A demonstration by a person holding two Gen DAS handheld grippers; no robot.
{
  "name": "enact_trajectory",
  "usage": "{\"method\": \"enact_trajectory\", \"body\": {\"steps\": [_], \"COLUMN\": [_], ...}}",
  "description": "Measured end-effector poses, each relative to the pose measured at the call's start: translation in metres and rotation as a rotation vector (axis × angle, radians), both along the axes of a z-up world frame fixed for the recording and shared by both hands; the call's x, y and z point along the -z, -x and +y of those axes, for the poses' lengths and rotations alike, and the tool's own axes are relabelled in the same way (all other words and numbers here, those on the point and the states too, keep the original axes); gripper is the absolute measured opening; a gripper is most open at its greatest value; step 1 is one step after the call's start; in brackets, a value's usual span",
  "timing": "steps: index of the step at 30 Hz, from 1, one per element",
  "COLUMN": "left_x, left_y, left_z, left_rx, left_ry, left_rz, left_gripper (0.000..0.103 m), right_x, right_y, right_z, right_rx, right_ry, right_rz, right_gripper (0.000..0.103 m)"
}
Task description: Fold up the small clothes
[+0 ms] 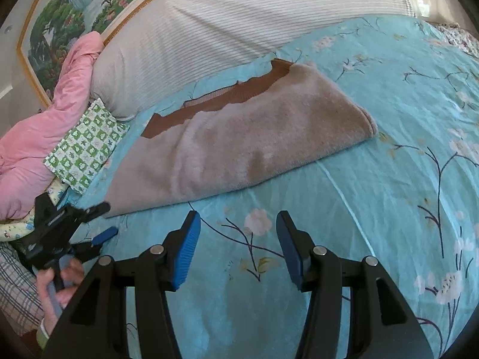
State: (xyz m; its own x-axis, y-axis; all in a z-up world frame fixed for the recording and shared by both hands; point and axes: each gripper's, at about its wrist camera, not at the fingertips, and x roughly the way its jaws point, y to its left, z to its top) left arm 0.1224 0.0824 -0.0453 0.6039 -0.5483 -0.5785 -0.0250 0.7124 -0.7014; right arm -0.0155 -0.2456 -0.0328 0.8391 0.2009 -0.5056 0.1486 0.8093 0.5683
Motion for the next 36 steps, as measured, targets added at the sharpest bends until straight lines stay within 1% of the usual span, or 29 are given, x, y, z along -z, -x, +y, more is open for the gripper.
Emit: {"method": "enact_trajectory", "body": {"steps": [5, 7, 8, 10, 11, 12, 13, 15, 16, 17, 20, 21, 23, 26, 27, 29, 31, 32, 34, 36], "left_x": [0.004, 0.002, 0.001, -0.003, -0.005, -0.007, -0.01, -0.017, -0.024, -0.028, -0.054, -0.061, -0.076, -0.088, -0.089, -0.086, -0.075, -0.07, -0.058, -0.05], "left_y": [-0.039, -0.055, -0.061, -0.073, -0.078, -0.081, -0.085, -0.087, -0.087, -0.086, -0.078, -0.075, -0.07, -0.065, -0.064, -0.062, -0.065, -0.065, -0.071, -0.073], "left_z": [0.014, 0.014, 0.013, 0.008, 0.006, 0.003, -0.001, -0.009, -0.017, -0.021, -0.047, -0.056, -0.081, -0.125, -0.143, -0.165, -0.19, -0.195, -0.206, -0.212], "left_rx": [-0.1, -0.133, -0.142, -0.14, -0.129, -0.117, -0.099, -0.072, -0.047, -0.034, 0.057, 0.078, 0.145, 0.248, 0.292, 0.343, 0.39, 0.402, 0.429, 0.444], "left_ry": [0.042, 0.029, 0.02, -0.002, -0.001, 0.001, -0.01, -0.044, -0.068, -0.078, -0.11, -0.123, -0.166, -0.188, -0.19, -0.198, -0.223, -0.224, -0.222, -0.238], "left_rz": [-0.006, -0.012, -0.016, -0.028, -0.037, -0.046, -0.059, -0.081, -0.103, -0.119, -0.218, -0.242, -0.297, -0.341, -0.354, -0.368, -0.359, -0.351, -0.32, -0.305], "left_gripper": [0.072, 0.072, 0.071, 0.069, 0.061, 0.047, 0.04, 0.013, 0.015, 0.014, 0.011, 0.009, 0.007, 0.007, 0.007, 0.007, 0.006, 0.006, 0.006, 0.006], "right_x": [-0.005, -0.006, -0.006, -0.006, -0.006, -0.006, -0.006, -0.006, -0.007, -0.009, -0.016, -0.018, -0.022, -0.023, -0.024, -0.024, -0.025, -0.023, -0.02, -0.014], "right_y": [-0.001, -0.003, -0.005, -0.009, -0.01, -0.013, -0.015, -0.021, -0.026, -0.03, -0.04, -0.045, -0.059, -0.087, -0.096, -0.123, -0.143, -0.158, -0.18, -0.206], "right_z": [0.001, 0.001, 0.001, -0.002, -0.003, -0.005, -0.008, -0.015, -0.021, -0.026, -0.043, -0.051, -0.072, -0.101, -0.107, -0.121, -0.122, -0.12, -0.115, -0.104], "right_rx": [-0.005, -0.01, -0.011, -0.014, -0.016, -0.019, -0.02, -0.031, -0.039, -0.043, -0.05, -0.058, -0.086, -0.134, -0.151, -0.185, -0.234, -0.266, -0.31, -0.358], "right_ry": [-0.005, -0.002, -0.004, -0.01, -0.011, -0.012, -0.015, -0.03, -0.039, -0.041, -0.05, -0.068, -0.139, -0.24, -0.266, -0.324, -0.367, -0.404, -0.454, -0.486], "right_rz": [-0.013, -0.014, -0.013, -0.011, -0.01, -0.009, -0.008, -0.014, -0.013, -0.02, -0.042, -0.051, -0.059, -0.06, -0.064, -0.056, -0.047, -0.045, -0.035, 0.006], "right_gripper": [0.054, 0.054, 0.054, 0.054, 0.054, 0.054, 0.054, 0.054, 0.054, 0.054, 0.054, 0.054, 0.054, 0.054, 0.054, 0.054, 0.054, 0.055, 0.061, 0.063]}}
